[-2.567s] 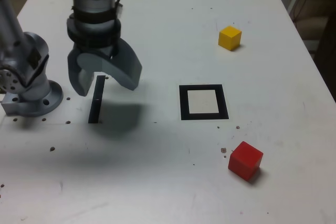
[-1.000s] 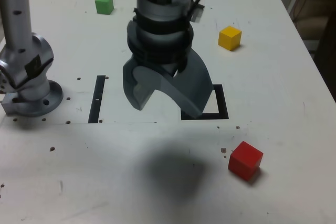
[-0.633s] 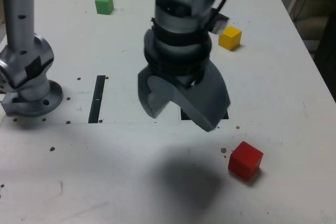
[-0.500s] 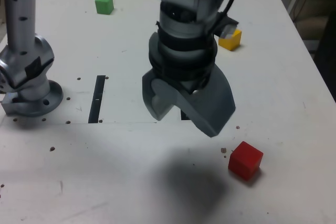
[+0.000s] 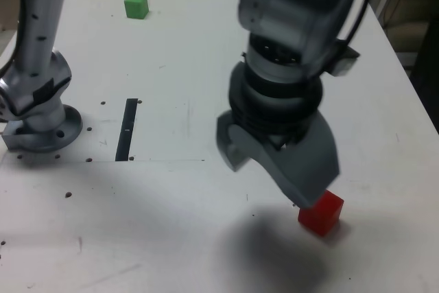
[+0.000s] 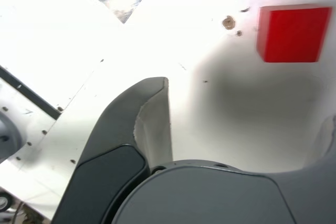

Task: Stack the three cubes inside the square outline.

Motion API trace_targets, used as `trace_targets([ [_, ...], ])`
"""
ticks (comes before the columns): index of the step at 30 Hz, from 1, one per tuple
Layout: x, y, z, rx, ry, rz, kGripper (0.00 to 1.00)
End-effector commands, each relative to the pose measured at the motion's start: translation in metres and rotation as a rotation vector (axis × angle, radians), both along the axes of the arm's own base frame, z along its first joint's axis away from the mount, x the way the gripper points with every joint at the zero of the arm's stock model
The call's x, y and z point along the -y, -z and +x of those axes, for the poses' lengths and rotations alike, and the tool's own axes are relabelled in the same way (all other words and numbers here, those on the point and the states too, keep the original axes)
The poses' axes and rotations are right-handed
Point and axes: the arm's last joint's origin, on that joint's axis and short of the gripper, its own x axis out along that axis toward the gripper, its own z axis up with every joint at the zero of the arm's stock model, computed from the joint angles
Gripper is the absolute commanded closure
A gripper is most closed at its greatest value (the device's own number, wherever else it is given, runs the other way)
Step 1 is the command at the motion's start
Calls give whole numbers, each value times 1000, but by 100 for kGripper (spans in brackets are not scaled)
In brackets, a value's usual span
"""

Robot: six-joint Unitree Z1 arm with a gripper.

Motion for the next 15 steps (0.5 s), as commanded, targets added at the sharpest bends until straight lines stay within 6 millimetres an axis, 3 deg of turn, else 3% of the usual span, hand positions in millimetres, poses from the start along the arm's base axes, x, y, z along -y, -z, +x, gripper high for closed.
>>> trace_targets([
  [1,5,7,7,-11,-4,7,1],
  [15,13,37,39,-62,-52,17,3],
])
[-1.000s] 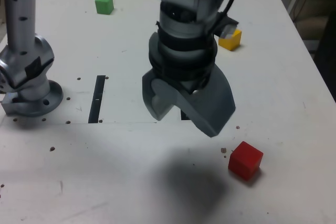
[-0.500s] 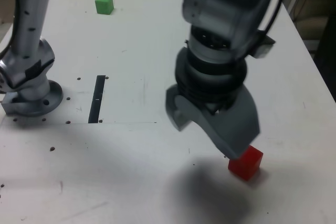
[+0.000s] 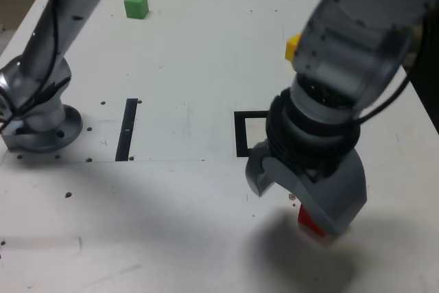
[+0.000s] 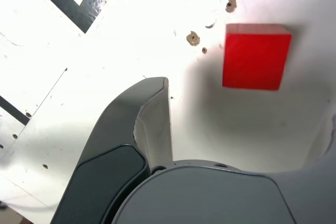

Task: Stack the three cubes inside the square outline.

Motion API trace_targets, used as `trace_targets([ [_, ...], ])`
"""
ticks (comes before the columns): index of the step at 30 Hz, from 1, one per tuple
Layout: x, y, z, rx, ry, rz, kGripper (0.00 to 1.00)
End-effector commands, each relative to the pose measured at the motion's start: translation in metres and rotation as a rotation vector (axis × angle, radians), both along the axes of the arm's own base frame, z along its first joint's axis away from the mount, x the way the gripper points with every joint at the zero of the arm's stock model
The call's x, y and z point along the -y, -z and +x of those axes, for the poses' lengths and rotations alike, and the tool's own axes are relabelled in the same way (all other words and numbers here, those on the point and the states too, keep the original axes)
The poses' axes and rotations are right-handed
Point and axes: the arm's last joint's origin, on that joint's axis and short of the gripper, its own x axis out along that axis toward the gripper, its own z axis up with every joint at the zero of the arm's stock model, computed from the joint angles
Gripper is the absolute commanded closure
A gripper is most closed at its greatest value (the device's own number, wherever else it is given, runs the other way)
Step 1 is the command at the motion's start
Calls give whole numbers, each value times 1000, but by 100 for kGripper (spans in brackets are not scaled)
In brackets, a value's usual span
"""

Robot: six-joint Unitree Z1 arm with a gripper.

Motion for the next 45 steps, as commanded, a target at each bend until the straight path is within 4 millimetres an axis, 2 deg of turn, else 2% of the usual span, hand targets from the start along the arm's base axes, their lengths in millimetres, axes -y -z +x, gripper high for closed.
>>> trace_targets([
  [1,0,6,4,-16,-8,7,3],
  [7,1,23,16,-31,-19,18,5],
  [16,5,33,25,-30,-23,28,12],
  [20,4,33,25,-29,-34,46,24],
  [26,4,34,27,-12,-44,69,51],
  [30,4,34,28,-2,-38,69,64],
  [45,6,38,31,-7,-36,62,66],
])
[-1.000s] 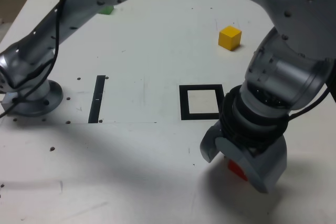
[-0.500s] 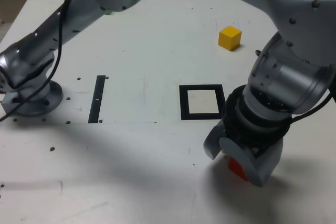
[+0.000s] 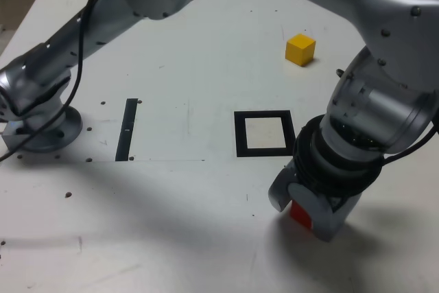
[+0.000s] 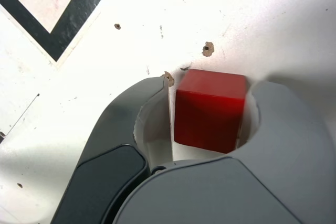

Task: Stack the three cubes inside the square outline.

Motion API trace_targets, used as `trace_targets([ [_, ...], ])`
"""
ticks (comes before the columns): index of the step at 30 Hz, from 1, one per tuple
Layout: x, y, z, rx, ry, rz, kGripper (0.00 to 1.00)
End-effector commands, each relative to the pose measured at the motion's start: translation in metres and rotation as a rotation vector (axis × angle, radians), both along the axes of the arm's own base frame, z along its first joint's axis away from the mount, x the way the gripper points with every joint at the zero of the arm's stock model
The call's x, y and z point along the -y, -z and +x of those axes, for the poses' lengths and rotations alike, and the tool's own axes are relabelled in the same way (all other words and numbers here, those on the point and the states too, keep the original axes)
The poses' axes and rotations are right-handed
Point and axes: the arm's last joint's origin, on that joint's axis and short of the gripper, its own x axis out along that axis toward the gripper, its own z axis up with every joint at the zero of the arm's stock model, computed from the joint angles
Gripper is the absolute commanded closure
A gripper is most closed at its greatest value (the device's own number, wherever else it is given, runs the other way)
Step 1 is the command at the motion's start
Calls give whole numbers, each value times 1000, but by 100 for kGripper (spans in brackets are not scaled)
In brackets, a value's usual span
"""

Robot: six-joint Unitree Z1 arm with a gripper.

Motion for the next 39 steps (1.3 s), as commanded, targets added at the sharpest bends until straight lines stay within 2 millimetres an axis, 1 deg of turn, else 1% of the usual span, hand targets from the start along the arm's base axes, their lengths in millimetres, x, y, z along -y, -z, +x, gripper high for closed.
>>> trace_targets([
  [1,0,2,1,-8,-1,1,66],
  [9,-2,-2,-2,-10,-12,-2,66],
  [13,-6,-9,-7,-11,-46,-1,66],
  [16,-13,-16,-12,-7,-82,3,66],
  [20,-28,-29,-19,-1,-138,7,66],
  [24,-48,-41,-26,2,-212,9,66],
  [28,-67,-49,-31,2,-286,1,66],
  [32,-84,-54,-36,1,-355,-13,66],
  [39,-108,-56,-42,26,-451,-48,66],
])
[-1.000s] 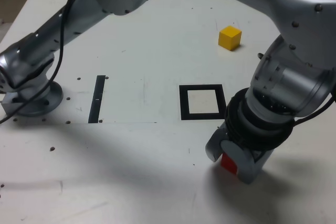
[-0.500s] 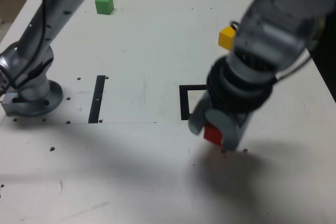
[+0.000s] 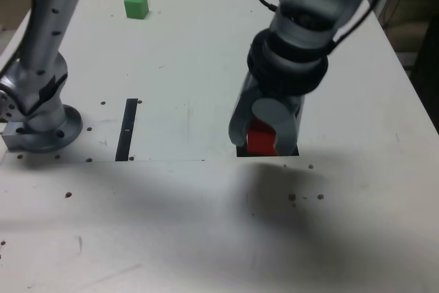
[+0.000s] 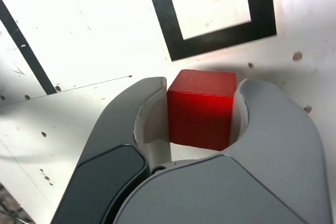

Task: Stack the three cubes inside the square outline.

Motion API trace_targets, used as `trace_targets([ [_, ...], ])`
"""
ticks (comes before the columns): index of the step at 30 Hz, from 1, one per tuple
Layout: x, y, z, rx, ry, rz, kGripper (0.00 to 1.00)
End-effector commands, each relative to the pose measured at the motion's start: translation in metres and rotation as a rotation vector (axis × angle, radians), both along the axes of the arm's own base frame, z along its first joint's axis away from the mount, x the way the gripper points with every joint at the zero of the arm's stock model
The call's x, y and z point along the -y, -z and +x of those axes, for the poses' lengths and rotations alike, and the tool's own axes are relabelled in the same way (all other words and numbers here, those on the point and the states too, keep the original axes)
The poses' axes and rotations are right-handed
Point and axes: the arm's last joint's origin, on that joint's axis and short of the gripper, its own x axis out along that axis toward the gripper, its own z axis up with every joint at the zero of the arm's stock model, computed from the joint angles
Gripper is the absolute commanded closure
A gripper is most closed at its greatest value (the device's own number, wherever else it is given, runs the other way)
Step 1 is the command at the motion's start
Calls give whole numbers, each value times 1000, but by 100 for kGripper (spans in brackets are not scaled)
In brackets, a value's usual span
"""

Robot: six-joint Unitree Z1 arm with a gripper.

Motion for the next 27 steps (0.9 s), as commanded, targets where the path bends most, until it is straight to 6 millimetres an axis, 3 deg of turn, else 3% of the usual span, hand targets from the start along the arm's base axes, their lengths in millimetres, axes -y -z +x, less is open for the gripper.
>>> trace_targets([
  [1,-7,-3,-2,17,-22,-9,66],
  [17,-70,12,-14,62,-210,-32,66],
  [27,-75,26,-10,69,-238,-51,65],
])
